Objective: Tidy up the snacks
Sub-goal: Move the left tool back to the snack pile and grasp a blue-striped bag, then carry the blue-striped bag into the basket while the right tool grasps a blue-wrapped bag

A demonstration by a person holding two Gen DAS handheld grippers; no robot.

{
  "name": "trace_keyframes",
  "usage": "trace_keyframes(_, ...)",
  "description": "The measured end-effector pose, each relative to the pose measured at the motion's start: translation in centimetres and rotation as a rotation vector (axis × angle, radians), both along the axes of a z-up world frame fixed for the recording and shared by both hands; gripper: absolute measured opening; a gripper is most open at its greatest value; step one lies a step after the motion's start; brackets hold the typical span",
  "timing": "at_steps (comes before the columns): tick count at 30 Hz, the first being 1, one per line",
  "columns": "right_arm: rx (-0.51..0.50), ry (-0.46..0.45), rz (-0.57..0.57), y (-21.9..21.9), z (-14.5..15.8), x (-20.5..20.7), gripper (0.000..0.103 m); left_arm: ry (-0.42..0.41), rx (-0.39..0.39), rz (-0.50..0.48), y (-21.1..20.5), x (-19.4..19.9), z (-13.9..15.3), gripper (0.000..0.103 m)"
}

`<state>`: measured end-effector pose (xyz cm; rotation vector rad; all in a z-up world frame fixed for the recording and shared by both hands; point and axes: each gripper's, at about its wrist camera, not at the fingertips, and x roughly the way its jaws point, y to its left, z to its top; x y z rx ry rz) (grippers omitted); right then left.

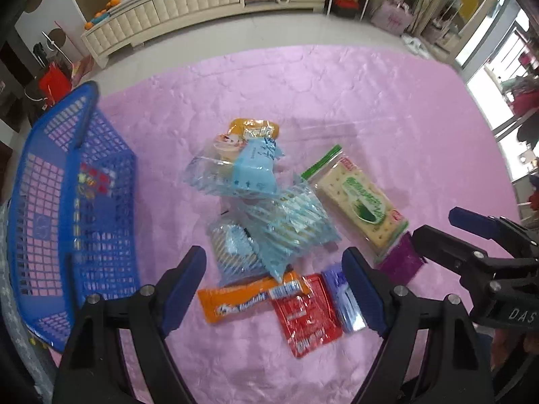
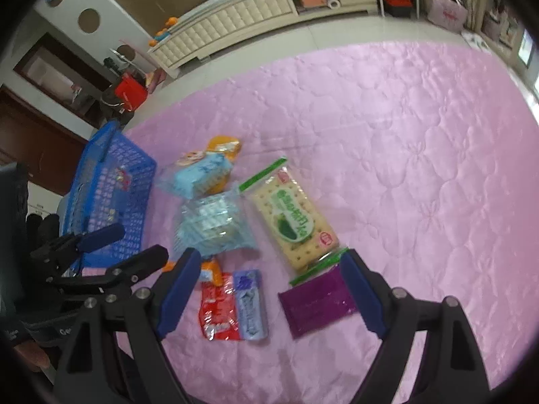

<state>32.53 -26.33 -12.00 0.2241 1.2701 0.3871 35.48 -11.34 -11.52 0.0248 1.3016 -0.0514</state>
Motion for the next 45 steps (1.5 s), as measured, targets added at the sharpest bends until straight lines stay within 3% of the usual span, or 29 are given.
trace_keyframes(8, 0.041, 0.092, -0.016, -1.9, -3.3, 2.1, 0.088, 0.082, 0.047, 0.027, -1.5, 3.4, -3.6, 0.081)
trace_keyframes(22, 0.011, 0.121, -0.013, -4.1, -5.4, 2.9, 0.088, 0.121, 0.150, 0.046, -3.2, 6.7, -6.7, 0.081)
trace_keyframes(27, 0.017, 0.126, -0.010, -4.2, -5.6, 2.4, 0.088, 0.163, 0.108, 0.065, -2.7, 7.0, -7.7, 0.077)
trace_keyframes(35, -0.018, 0.114, -0.010, -3.2, -4.9, 1.1, 0.088, 0.134, 0.092, -0.054, -3.6, 4.3, -6.9, 0.061)
trace_keyframes(45, -0.052, 0.097, -0.009, -1.4, -1.5, -1.4, 0.088, 0.021, -0.022, -0.101, -1.1, -0.8, -1.0, 0.060)
